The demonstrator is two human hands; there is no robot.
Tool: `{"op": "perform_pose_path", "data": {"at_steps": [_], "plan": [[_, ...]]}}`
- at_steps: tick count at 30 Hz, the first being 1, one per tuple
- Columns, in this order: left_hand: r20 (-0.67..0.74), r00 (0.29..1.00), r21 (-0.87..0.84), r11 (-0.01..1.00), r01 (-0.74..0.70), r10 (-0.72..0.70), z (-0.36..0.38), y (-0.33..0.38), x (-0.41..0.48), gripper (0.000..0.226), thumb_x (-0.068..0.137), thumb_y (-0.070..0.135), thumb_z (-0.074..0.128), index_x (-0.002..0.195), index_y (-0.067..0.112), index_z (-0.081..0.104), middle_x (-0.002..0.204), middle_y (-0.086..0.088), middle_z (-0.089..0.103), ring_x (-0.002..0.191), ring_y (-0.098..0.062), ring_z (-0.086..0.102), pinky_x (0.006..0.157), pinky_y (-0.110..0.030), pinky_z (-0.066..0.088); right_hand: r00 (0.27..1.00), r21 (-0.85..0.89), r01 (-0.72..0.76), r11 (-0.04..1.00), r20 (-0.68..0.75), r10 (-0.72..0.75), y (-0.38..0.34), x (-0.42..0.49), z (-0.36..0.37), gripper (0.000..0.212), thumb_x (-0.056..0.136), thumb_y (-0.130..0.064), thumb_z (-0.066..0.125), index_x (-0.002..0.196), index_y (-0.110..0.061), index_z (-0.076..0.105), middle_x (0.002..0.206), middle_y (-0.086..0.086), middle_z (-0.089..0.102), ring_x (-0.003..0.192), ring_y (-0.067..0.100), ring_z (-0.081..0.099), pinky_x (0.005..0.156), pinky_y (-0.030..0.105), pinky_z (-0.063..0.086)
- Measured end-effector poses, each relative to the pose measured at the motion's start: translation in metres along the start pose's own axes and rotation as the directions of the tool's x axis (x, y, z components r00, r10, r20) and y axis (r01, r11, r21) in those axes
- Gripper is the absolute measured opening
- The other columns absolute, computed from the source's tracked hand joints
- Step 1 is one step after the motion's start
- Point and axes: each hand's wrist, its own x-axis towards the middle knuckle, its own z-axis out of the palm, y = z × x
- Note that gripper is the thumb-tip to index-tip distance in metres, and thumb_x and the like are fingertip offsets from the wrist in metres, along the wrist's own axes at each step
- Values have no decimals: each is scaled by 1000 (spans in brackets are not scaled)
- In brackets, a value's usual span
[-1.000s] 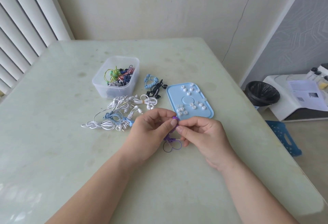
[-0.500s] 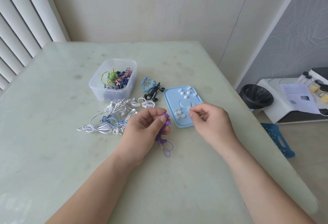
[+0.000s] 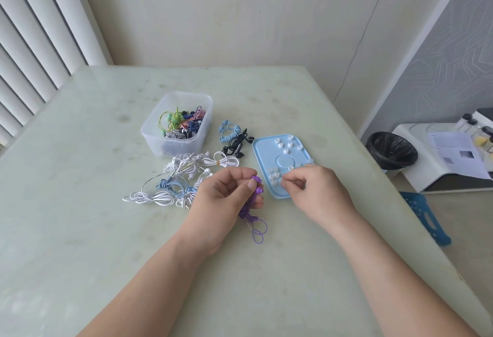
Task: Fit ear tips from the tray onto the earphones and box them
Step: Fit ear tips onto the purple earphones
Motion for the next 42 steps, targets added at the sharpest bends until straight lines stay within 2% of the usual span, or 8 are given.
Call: {"op": "perform_pose_path", "data": {"at_steps": [3, 6, 9, 13, 16, 21, 26, 42], "plan": [[7, 1000, 1, 1000, 2, -2, 0, 0, 1, 11, 99, 1, 63, 108, 3, 70, 90, -13, 74, 74, -26, 69, 75, -36, 61, 999, 94, -30, 995, 19, 28, 2, 4, 0, 11, 90, -32, 72, 100, -32, 77, 74, -18, 63, 78, 8, 64, 78, 32, 56], [6, 1000, -4, 1000, 6, -6, 0, 0, 1, 11, 99, 0, 63, 107, 3, 70, 90, -13, 73, 73, -26, 68, 74, -35, 61, 999, 0, 9, 1000, 54, -8, 2, 8, -1, 14, 92, -32, 64, 83, -26, 72, 63, -4, 61, 62, 19, 57, 63, 36, 54], [6, 1000, -5, 1000, 9, -9, 0, 0, 1, 11, 99, 0, 63, 108, 2, 69, 90, -14, 73, 74, -26, 69, 75, -36, 61, 998, -47, 11, 999, 62, -8, 0, 10, -2, 15, 91, -29, 63, 80, -22, 69, 64, 0, 61, 65, 27, 58, 60, 38, 54], [-1, 1000, -19, 1000, 14, -14, 0, 0, 1, 11, 99, 0, 63, 109, 2, 69, 91, -12, 74, 75, -28, 70, 79, -40, 62, 998, 18, -17, 1000, 68, 16, 1, 9, -2, 13, 88, -29, 69, 76, -28, 72, 67, -12, 67, 67, 14, 64, 65, 34, 56], [4, 1000, -44, 999, 22, -22, 0, 1, 1, 12, 100, 0, 62, 110, 1, 69, 93, -13, 75, 77, -29, 71, 83, -44, 60, 1000, 251, -13, 968, 18, 9, -7, 2, -5, 10, 87, -22, 75, 78, -26, 77, 70, -19, 71, 61, 3, 62, 62, 21, 51], [-79, 997, -93, 995, -29, 22, 2, 3, -1, 12, 98, 2, 65, 109, 0, 69, 90, -14, 76, 74, -26, 72, 78, -41, 63, 988, 771, -129, 623, 155, 12, -40, 0, -3, 3, 86, -3, 78, 88, -5, 78, 76, 14, 76, 61, 20, 67, 54, 29, 52], [-94, 994, -94, 994, -61, 52, -1, 3, 0, 12, 97, 2, 67, 108, 1, 70, 90, -14, 76, 71, -25, 70, 73, -37, 61, 977, 915, -201, 349, 214, 2, -45, -1, 11, 7, 79, -2, 75, 86, -2, 75, 76, 20, 73, 62, 26, 66, 54, 28, 52], [-71, 994, -153, 983, -98, 88, -2, 2, -1, 10, 98, 3, 65, 107, 4, 69, 86, -13, 74, 65, -21, 67, 74, -36, 59, 976, 932, -149, 329, 193, -104, -40, -1, 25, 10, 81, -9, 72, 88, -3, 73, 85, 24, 70, 71, 31, 62, 71, 42, 48]]}}
